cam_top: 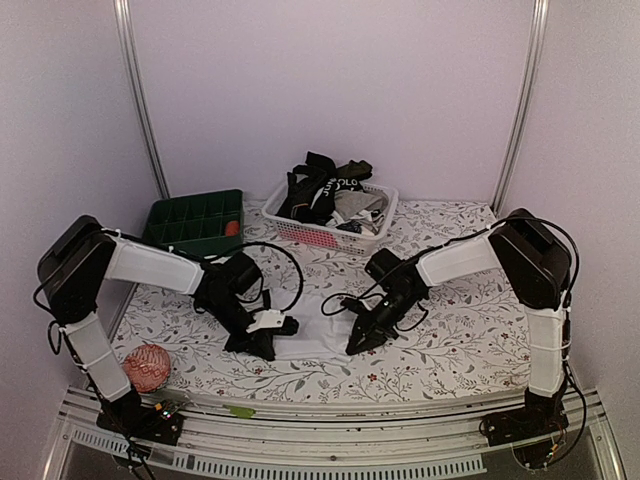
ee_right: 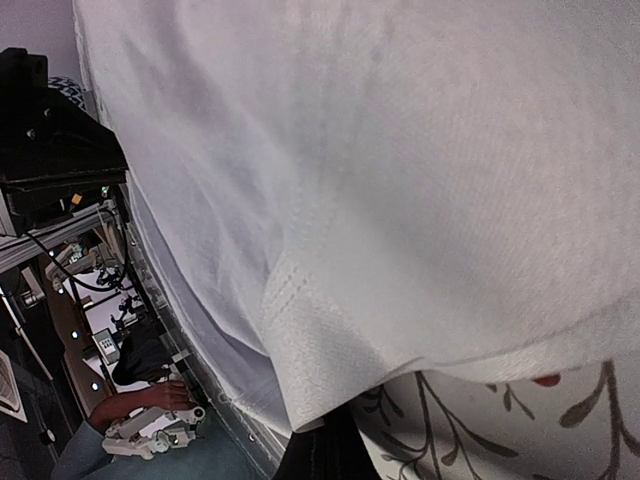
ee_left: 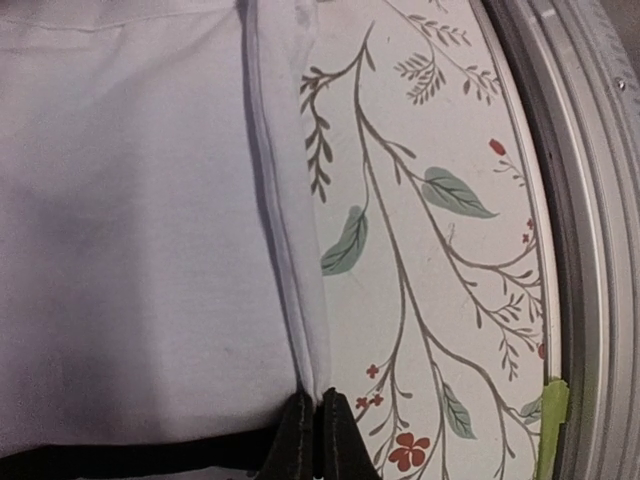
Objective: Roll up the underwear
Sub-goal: Fold the underwear at the center of the board.
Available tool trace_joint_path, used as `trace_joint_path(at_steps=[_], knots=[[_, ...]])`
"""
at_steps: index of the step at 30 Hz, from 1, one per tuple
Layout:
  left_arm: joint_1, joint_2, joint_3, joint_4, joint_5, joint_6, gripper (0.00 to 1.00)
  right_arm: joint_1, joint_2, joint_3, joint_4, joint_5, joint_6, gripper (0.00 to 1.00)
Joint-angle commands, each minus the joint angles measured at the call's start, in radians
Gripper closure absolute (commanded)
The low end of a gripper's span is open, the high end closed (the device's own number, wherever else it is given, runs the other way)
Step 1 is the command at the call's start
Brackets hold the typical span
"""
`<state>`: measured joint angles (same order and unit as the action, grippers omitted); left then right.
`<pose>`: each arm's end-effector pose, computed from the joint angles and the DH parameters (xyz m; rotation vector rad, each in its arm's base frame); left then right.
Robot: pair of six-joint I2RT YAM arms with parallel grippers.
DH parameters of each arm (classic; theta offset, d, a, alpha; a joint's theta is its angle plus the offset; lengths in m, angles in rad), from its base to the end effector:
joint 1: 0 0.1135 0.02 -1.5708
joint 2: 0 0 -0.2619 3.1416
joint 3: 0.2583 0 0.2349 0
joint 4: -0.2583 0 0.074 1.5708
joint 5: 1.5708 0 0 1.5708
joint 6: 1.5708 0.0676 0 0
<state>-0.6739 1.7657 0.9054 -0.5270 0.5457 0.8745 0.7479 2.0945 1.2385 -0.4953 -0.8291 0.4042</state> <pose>0.2034 -0.2074 0.1078 2.0169 1.9591 -0.7567 0.2382 0.2890 0.0913 0.5770 -2.5767 -1.1316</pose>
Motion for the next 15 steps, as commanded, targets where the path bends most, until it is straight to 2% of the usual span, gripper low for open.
trace_joint_path(at_steps=[1, 8, 15], knots=[[0.007, 0.009, -0.050, 0.036, -0.069, -0.011, 1.00, 0.006, 0.010, -0.003, 0.010, 0.051, 0.006, 1.00], [0.041, -0.100, 0.046, -0.068, -0.059, -0.001, 1.00, 0.007, -0.102, 0.043, -0.052, 0.055, 0.036, 1.00], [0.094, -0.085, 0.099, -0.100, -0.093, 0.084, 1.00, 0.016, -0.112, 0.048, -0.033, 0.024, 0.082, 1.00]])
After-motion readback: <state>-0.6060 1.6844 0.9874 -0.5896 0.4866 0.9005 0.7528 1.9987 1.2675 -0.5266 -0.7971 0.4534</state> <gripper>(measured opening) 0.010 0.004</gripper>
